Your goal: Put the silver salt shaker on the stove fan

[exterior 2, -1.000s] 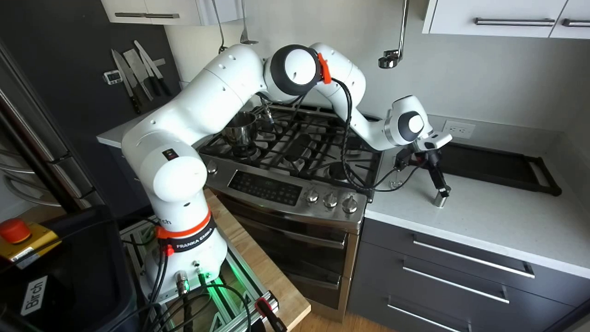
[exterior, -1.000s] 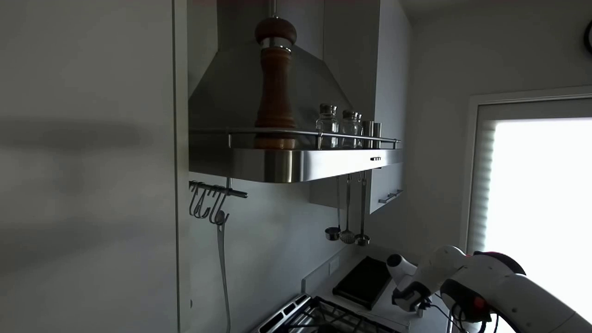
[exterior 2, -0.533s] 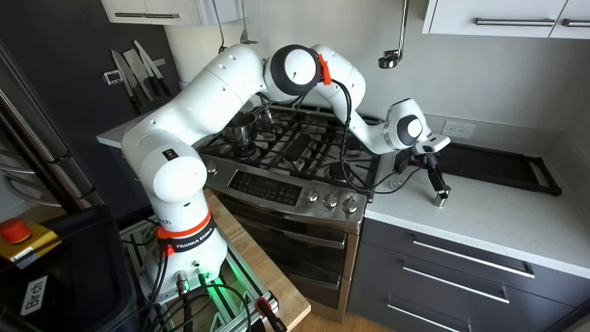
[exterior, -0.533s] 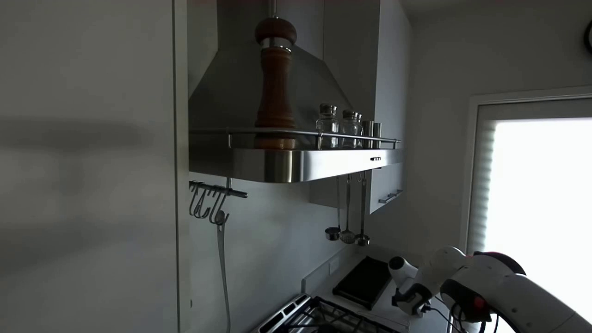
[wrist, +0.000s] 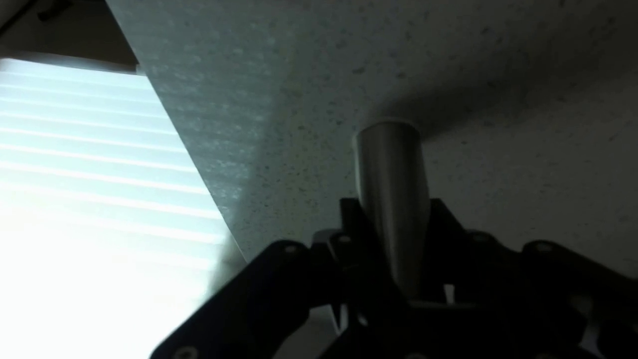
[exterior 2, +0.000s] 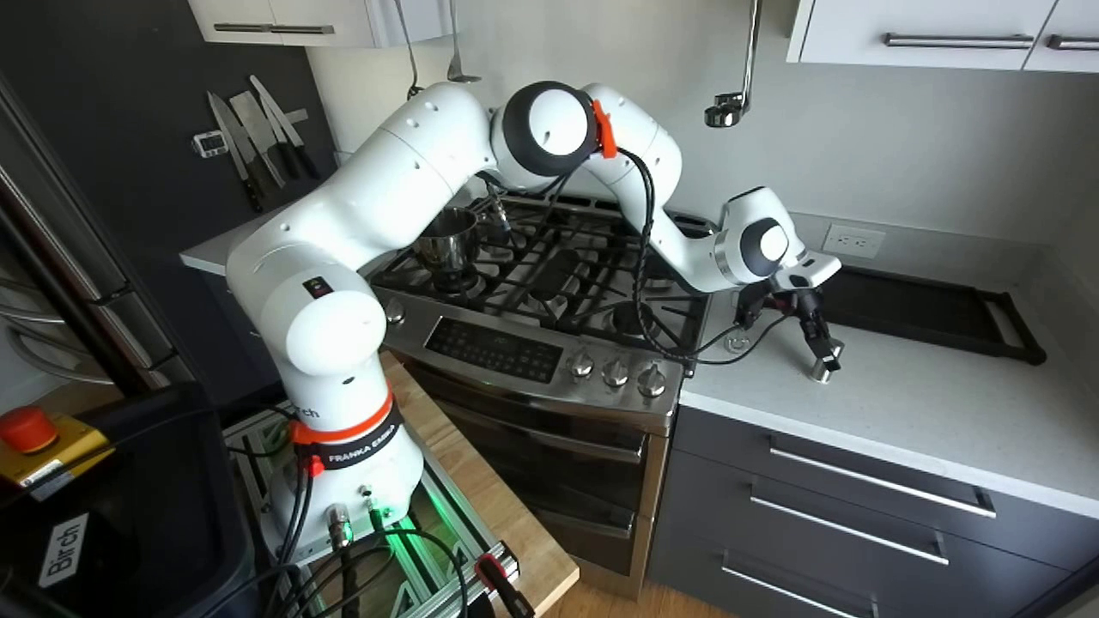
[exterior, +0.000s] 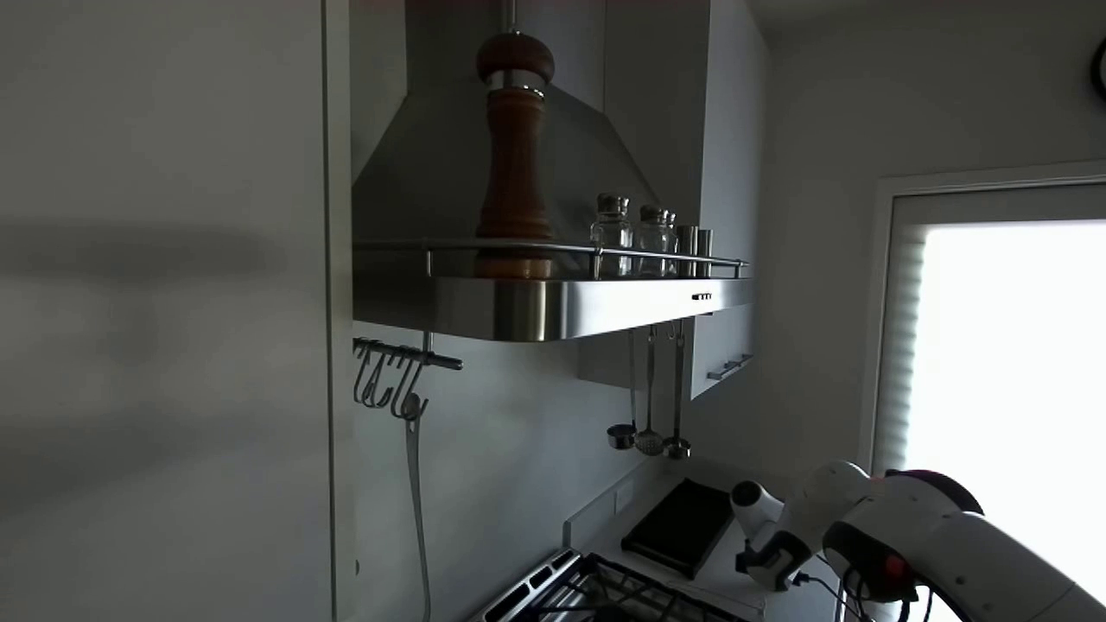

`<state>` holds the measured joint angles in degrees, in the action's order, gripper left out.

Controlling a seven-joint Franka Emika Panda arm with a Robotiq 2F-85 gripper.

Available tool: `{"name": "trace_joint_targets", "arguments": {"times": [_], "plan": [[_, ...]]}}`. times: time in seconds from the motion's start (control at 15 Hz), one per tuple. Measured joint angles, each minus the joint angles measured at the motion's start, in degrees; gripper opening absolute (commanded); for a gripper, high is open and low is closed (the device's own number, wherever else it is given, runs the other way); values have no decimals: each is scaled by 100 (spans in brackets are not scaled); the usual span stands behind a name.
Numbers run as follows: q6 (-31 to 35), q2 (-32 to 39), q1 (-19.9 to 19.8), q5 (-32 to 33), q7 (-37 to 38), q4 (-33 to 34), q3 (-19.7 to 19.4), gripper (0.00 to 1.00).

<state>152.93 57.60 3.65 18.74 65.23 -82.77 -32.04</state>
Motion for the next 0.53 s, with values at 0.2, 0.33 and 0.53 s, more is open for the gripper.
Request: {"name": "trace_joint_targets", "arguments": {"times": [0.2, 0.33, 0.53], "plan": [[82, 0, 42, 0, 0, -19, -74, 11], [114, -6, 100, 0, 0, -33, -170, 11], [237, -76, 283, 4, 0, -138, -431, 11]]}}
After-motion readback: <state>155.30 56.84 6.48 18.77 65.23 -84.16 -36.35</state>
